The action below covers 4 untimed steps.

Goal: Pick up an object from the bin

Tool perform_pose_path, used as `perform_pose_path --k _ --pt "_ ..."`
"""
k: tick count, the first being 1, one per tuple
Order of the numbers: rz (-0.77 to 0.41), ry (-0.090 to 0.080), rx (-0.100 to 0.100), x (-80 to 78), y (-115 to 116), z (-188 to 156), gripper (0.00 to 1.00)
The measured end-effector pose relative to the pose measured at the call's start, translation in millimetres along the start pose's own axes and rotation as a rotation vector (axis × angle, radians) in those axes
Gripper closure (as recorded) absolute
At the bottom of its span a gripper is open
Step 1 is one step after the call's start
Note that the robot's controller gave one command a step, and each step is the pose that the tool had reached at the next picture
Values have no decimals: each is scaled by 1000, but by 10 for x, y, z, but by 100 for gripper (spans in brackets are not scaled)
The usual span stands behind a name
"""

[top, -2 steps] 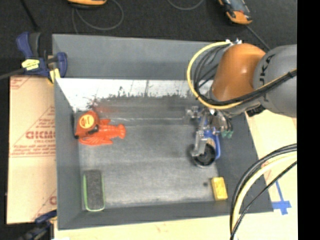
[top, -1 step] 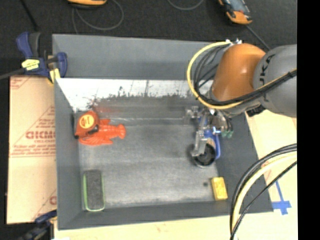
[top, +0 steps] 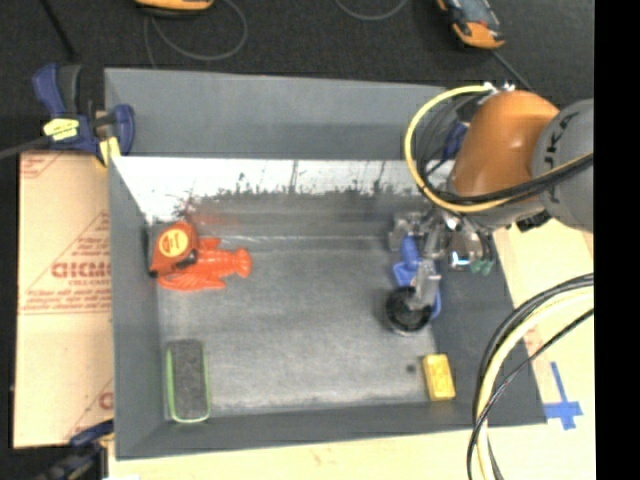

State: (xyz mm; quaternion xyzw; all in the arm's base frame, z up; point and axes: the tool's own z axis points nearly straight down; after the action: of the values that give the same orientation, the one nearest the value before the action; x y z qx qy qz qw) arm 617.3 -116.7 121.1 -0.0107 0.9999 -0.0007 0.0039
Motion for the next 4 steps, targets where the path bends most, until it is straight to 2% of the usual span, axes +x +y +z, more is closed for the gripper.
perform_pose_path --k 1,2,3,4 --pt "-78 3 4 238 -153 257 0" --pt "37 -5 3 102 -239 457 100" --pt "37 -5 3 102 -239 457 100" --pt "57 -3 4 37 -4 462 100"
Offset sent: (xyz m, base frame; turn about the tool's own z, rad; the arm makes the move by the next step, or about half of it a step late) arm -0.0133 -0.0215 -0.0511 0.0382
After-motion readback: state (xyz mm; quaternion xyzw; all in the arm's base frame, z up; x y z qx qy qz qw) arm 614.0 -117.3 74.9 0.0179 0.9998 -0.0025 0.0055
